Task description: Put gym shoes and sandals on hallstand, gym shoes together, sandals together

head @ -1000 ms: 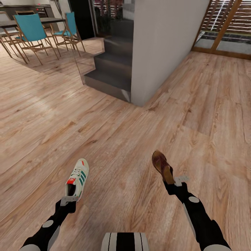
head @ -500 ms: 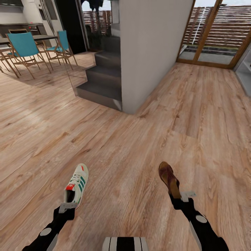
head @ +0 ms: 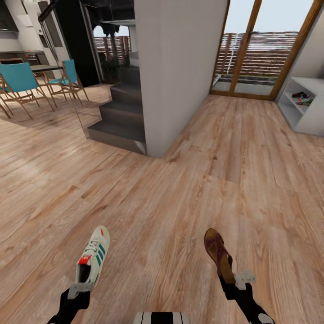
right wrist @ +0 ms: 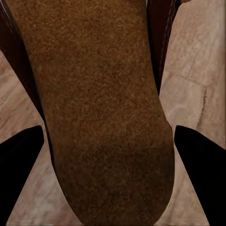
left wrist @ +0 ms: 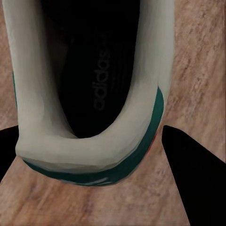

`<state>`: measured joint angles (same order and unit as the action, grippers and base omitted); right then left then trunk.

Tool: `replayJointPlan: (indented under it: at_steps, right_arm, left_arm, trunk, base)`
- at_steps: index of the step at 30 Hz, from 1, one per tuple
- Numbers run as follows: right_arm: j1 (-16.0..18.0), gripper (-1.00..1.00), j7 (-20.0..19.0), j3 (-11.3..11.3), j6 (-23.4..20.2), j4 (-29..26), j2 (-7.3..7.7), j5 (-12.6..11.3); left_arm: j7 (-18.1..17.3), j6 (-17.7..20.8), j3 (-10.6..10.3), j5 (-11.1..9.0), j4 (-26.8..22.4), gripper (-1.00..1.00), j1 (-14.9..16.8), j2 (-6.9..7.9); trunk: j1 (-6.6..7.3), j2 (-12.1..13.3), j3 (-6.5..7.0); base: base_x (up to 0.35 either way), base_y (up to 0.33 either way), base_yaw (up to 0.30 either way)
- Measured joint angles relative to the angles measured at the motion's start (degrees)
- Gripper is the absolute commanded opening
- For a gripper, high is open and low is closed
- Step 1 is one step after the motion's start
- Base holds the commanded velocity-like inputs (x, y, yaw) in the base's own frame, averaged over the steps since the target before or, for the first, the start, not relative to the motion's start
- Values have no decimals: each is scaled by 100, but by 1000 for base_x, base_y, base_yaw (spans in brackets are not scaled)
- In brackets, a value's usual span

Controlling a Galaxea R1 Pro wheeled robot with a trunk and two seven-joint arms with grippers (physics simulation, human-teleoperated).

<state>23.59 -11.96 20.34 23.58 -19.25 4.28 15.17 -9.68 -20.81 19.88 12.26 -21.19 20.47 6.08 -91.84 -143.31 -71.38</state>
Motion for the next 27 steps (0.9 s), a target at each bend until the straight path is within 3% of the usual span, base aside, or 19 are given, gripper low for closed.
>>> replayJointPlan:
  at_steps: [4, 7, 13, 27]
  right_arm:
    - [-69, -100, 10, 22, 335, 401, 113, -5]
    - [-99, -100, 9, 0, 595, 647, 138, 8]
    - [-105, -100, 20, 2, 759, 1020, 136, -1]
    - [-104, -100, 22, 7, 764, 1109, 128, -8]
  left_arm:
    - [-1, -327, 359, -10, 40, -100, -337, -3]
    - [-2, -372, 410, -4, 19, -100, -505, -6]
    - [-11, -387, 409, 9, 39, -100, -581, -49]
    - [-15, -390, 415, 12, 44, -100, -591, -51]
  trunk:
    - [10, 5, 119]
    - [37, 47, 207]
    - [169, 288, 364]
    - [476, 849, 730]
  base:
    - [0, 0, -175]
    - [0, 0, -170]
    - [0, 0, -165]
    - [0, 0, -165]
